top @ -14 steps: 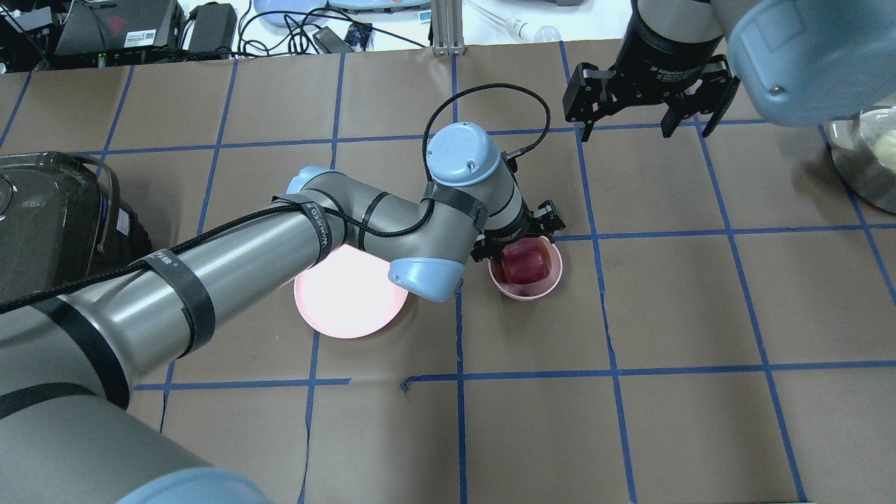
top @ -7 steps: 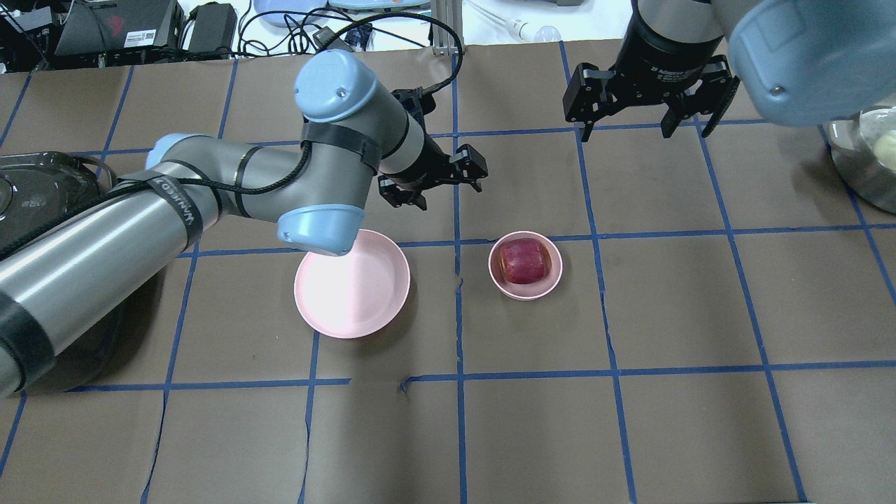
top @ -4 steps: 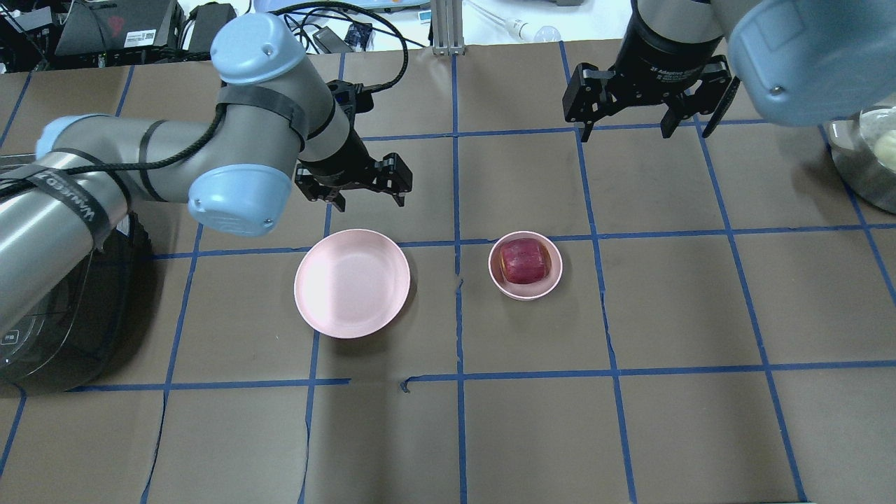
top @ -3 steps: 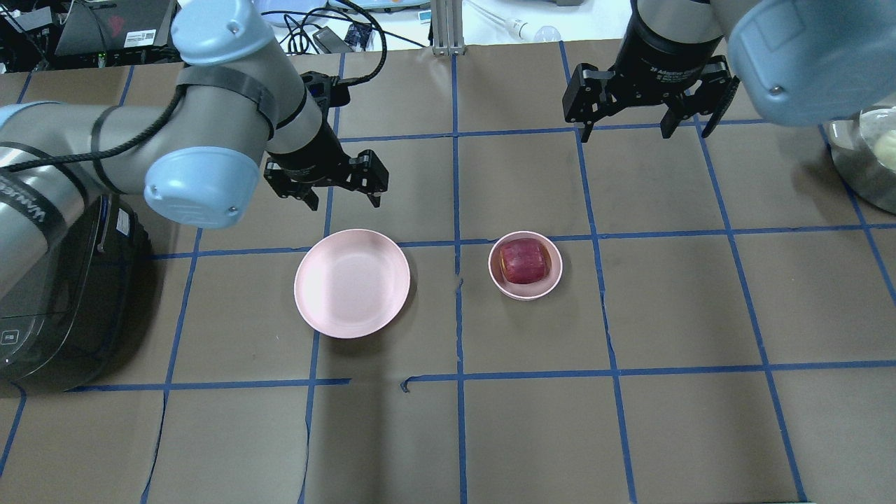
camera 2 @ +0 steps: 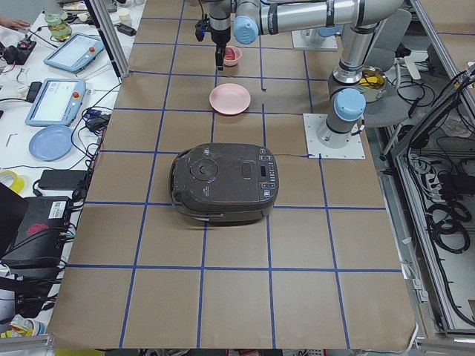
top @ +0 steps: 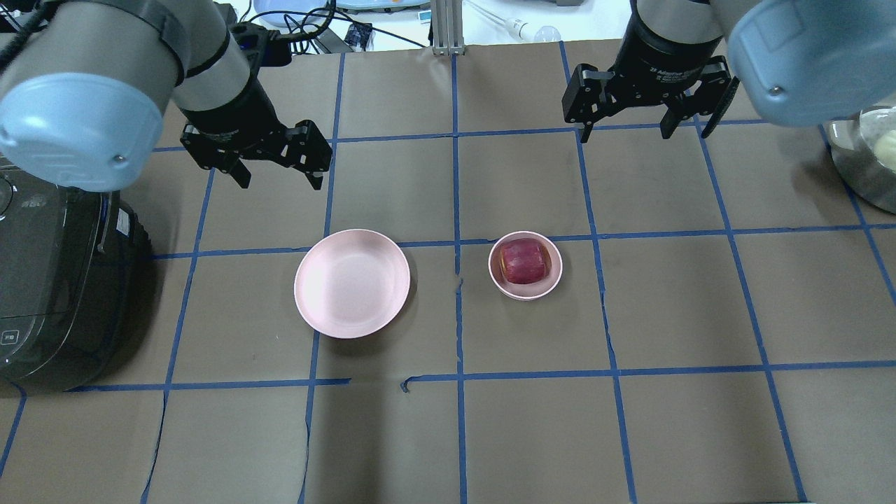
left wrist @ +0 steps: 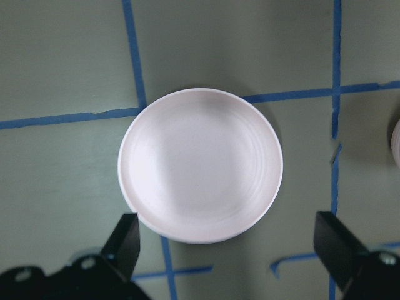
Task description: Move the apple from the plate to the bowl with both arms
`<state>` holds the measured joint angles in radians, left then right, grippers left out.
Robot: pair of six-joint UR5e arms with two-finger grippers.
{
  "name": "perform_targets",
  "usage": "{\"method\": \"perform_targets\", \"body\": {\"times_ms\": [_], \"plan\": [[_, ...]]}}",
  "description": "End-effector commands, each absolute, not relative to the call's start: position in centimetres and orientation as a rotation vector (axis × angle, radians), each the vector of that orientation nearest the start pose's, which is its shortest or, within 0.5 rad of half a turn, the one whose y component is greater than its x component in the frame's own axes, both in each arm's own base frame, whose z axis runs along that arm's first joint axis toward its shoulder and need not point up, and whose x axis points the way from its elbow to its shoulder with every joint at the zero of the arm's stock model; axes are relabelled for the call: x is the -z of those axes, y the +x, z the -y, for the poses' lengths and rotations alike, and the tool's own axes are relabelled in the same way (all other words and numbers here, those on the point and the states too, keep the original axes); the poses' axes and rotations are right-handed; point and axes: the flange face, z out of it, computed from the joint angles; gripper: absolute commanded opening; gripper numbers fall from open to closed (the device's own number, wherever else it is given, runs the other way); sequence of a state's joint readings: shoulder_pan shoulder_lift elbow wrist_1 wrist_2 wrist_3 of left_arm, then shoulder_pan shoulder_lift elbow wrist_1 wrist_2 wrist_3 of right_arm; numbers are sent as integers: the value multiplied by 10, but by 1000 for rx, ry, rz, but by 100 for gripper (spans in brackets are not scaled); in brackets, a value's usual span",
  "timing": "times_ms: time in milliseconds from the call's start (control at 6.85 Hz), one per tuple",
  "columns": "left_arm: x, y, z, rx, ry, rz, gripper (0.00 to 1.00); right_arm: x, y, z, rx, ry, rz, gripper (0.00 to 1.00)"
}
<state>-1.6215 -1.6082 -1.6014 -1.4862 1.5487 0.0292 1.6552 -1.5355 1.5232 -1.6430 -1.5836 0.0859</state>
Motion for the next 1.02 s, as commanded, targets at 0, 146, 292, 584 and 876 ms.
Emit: {"method": "perform_targets", "body": {"times_ms": [0,146,292,584,876], "plan": [[-476,-149,506,39,93,-3164,100,-501,175,502,134,3,-3144,100],[-471,-152,509,24,100,-3166,100,-500,175,502,131,1,-3144,100],[-468,-156,508,14,98,-3180,100,-500,175,502,131,1,-3143,100],[-469,-157,508,19,96,-3186,100,-501,175,502,134,3,-3142,100],[-466,-157,509,9,96,-3188,100,-501,175,502,134,3,-3142,100]]}}
